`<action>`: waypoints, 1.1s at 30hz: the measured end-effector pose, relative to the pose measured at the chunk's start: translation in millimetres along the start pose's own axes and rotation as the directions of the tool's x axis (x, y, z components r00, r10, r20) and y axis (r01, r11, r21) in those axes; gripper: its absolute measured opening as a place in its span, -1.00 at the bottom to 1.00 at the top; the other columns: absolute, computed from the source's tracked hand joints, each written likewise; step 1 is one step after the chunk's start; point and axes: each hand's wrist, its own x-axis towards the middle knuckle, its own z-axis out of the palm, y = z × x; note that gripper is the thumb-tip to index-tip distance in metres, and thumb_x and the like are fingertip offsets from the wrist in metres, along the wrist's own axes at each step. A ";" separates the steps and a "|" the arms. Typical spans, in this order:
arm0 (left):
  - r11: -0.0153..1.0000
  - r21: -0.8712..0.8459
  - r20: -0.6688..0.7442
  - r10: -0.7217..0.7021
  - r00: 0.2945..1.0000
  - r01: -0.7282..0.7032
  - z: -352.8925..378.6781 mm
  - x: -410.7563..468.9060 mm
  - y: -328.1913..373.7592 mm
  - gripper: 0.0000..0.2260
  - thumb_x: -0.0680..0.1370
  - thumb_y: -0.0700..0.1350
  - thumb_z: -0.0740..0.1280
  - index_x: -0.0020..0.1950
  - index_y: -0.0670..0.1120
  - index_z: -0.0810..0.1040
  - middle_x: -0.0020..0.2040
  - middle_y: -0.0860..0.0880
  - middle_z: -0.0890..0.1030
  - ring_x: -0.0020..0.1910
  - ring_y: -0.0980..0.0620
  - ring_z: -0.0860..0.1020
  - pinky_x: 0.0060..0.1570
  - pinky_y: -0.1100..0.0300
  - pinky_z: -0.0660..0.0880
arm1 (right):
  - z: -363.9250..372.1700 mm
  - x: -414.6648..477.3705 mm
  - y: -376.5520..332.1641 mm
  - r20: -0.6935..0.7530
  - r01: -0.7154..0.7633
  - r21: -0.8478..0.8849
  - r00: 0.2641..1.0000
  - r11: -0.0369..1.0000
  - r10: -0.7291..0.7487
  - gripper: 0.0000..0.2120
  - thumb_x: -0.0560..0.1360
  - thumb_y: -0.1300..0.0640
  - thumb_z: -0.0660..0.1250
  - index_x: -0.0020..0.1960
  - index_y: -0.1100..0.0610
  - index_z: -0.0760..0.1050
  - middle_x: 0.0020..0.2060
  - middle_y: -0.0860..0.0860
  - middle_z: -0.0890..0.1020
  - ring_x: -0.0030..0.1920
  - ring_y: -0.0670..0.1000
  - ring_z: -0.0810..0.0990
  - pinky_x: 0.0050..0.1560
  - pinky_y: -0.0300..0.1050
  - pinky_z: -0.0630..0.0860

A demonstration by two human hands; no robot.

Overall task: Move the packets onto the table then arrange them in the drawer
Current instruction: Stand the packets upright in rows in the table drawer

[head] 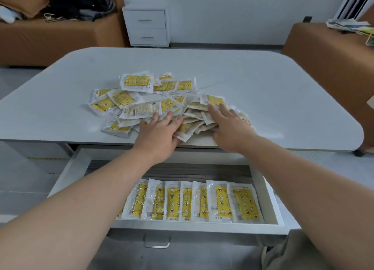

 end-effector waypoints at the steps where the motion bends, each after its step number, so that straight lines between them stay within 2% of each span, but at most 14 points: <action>1: 1.000 -0.013 -0.030 -0.013 0.999 0.012 -1.3 -0.8 0.8 -0.39 0.66 0.12 0.18 0.64 0.15 -0.03 0.66 0.01 -0.05 0.61 -0.22 -0.05 0.50 -0.34 0.01 | -2.5 -1.6 0.0 -0.011 0.000 0.021 1.000 1.000 0.000 -0.22 0.60 0.03 0.21 0.64 -0.17 -0.21 0.65 -0.02 -0.12 0.63 0.14 -0.06 0.53 0.38 0.08; 4: 1.000 -0.024 -0.158 -0.010 0.987 0.006 -7.7 -2.5 4.6 -0.26 0.56 0.13 0.38 0.63 0.05 0.07 0.64 -0.05 0.04 0.61 -0.17 0.03 0.53 -0.26 0.00 | -9.5 -6.7 -1.1 -0.104 -0.011 0.011 0.995 1.000 0.012 -0.26 0.60 -0.16 0.22 0.64 -0.18 -0.13 0.65 0.03 -0.13 0.61 0.23 0.00 0.50 0.42 0.07; 7: 0.997 -0.010 -0.313 0.074 0.947 -0.081 -11.8 -4.7 7.0 -0.31 0.42 0.06 0.55 0.48 -0.04 0.39 0.45 -0.07 0.40 0.43 -0.14 0.36 0.41 -0.09 0.26 | -14.5 -12.0 1.0 -0.209 -0.018 -0.050 0.978 0.999 0.007 -0.34 0.61 -0.20 0.23 0.62 -0.15 0.03 0.64 0.06 -0.04 0.59 0.20 0.13 0.51 0.39 0.00; 9: 0.994 -0.005 -0.366 0.097 0.925 -0.106 -11.7 -4.9 5.6 -0.43 0.37 0.03 0.58 0.32 -0.05 0.52 0.23 -0.03 0.51 0.22 -0.11 0.49 0.24 -0.02 0.37 | -14.7 -15.5 3.9 -0.264 -0.007 -0.102 0.964 0.995 -0.020 -0.47 0.61 -0.14 0.25 0.54 -0.10 0.26 0.61 0.06 0.12 0.54 0.16 0.24 0.53 0.31 0.02; 11: 0.991 -0.022 -0.368 0.115 0.923 -0.132 -11.9 -5.9 5.6 -0.54 0.37 -0.01 0.59 0.21 -0.06 0.58 0.12 -0.02 0.54 0.13 -0.10 0.52 0.16 -0.01 0.40 | -11.7 -18.1 7.4 -0.286 0.019 -0.143 0.956 0.990 -0.060 -0.64 0.63 -0.03 0.25 0.41 -0.07 0.47 0.53 0.03 0.32 0.46 0.14 0.36 0.50 0.18 0.16; 14: 0.986 -0.061 -0.346 0.124 0.930 -0.154 -13.3 -7.0 6.9 -0.67 0.42 -0.04 0.56 0.15 -0.05 0.63 0.08 -0.01 0.59 0.11 -0.08 0.54 0.10 0.01 0.43 | -6.4 -19.1 10.8 -0.327 0.061 -0.154 0.939 0.986 -0.109 -0.74 0.61 0.15 0.24 0.22 0.00 0.62 0.28 0.00 0.55 0.26 0.11 0.50 0.26 0.03 0.38; 17: 0.980 -0.088 -0.355 0.138 0.925 -0.179 -12.2 -8.0 8.2 -0.75 0.47 -0.08 0.51 0.13 -0.07 0.66 0.06 -0.02 0.62 0.08 -0.08 0.56 0.06 0.03 0.47 | -11.1 -21.3 3.6 -0.428 0.078 -0.003 0.901 0.997 -0.072 -0.80 0.63 0.17 0.21 0.09 0.11 0.61 0.04 0.03 0.64 0.06 0.16 0.56 0.11 0.03 0.44; 20: 0.976 -0.115 -0.386 0.129 0.914 -0.186 -11.2 -9.1 9.0 -0.80 0.52 -0.16 0.46 0.13 -0.11 0.69 0.07 -0.04 0.65 0.08 -0.11 0.58 0.03 0.04 0.49 | -27.1 -29.3 -10.9 -0.474 0.057 0.237 0.878 0.970 0.064 -0.77 0.66 0.09 0.13 0.11 0.16 0.52 -0.07 0.08 0.62 -0.07 0.19 0.55 -0.02 0.06 0.48; 22: 0.969 -0.160 -0.413 0.110 0.904 -0.190 -12.1 -9.9 8.1 -0.83 0.54 -0.19 0.43 0.12 -0.12 0.70 0.07 -0.05 0.65 0.07 -0.12 0.59 0.00 0.05 0.52 | -38.8 -33.2 -17.5 -0.430 0.021 0.472 0.878 0.881 0.209 -0.79 0.64 0.07 0.11 0.09 0.13 0.49 -0.13 0.03 0.61 -0.15 0.09 0.55 -0.17 0.01 0.49; 24: 0.958 -0.192 -0.445 0.110 0.889 -0.215 -14.3 -11.5 6.3 -0.85 0.55 -0.19 0.43 0.09 -0.14 0.71 0.03 -0.06 0.66 0.00 -0.12 0.61 -0.06 0.05 0.56 | -46.1 -33.9 -21.3 -0.351 -0.011 0.676 0.875 0.737 0.334 -0.81 0.63 0.06 0.12 0.05 0.10 0.48 -0.14 -0.01 0.60 -0.18 0.00 0.55 -0.28 -0.07 0.46; 26: 0.945 -0.202 -0.503 0.125 0.855 -0.257 -17.9 -13.3 6.1 -0.89 0.56 -0.18 0.41 0.05 -0.16 0.69 -0.04 -0.06 0.64 -0.09 -0.10 0.61 -0.15 0.09 0.54 | -50.1 -32.3 -22.7 -0.252 -0.048 0.821 0.863 0.569 0.437 -0.83 0.61 0.05 0.16 -0.01 0.11 0.47 -0.10 0.01 0.63 -0.14 0.03 0.61 -0.26 -0.09 0.48; 28: 0.940 -0.220 -0.564 0.095 0.821 -0.260 -24.6 -16.1 8.7 -0.90 0.61 -0.14 0.35 -0.03 -0.14 0.62 -0.12 -0.02 0.57 -0.18 -0.05 0.54 -0.23 0.15 0.42 | -52.4 -31.6 -23.4 -0.140 -0.069 0.919 0.864 0.389 0.484 -0.87 0.56 0.08 0.19 -0.06 0.11 0.46 -0.13 0.03 0.63 -0.16 0.08 0.61 -0.22 -0.06 0.46; 31: 0.925 -0.338 -0.599 -0.069 0.798 -0.174 -38.5 -21.4 16.1 -0.84 0.68 -0.09 0.20 -0.08 -0.10 0.38 -0.27 0.04 0.41 -0.34 0.01 0.38 -0.31 0.14 0.26 | -53.9 -34.4 -20.0 0.028 -0.108 0.985 0.869 0.133 0.494 -0.87 0.36 0.07 0.27 -0.11 0.07 0.47 -0.18 0.08 0.56 -0.20 0.16 0.55 -0.18 0.04 0.40; 33: 0.862 -0.487 -0.568 -0.187 0.802 -0.143 -49.7 -24.5 21.2 -0.83 0.71 -0.04 0.11 -0.03 -0.09 0.30 -0.31 0.04 0.45 -0.43 0.04 0.47 -0.39 0.05 0.36 | -53.3 -36.2 -16.4 0.105 -0.103 0.994 0.869 -0.032 0.484 -0.87 0.36 0.11 0.32 -0.11 0.11 0.52 -0.19 0.07 0.57 -0.20 0.14 0.54 -0.14 0.06 0.43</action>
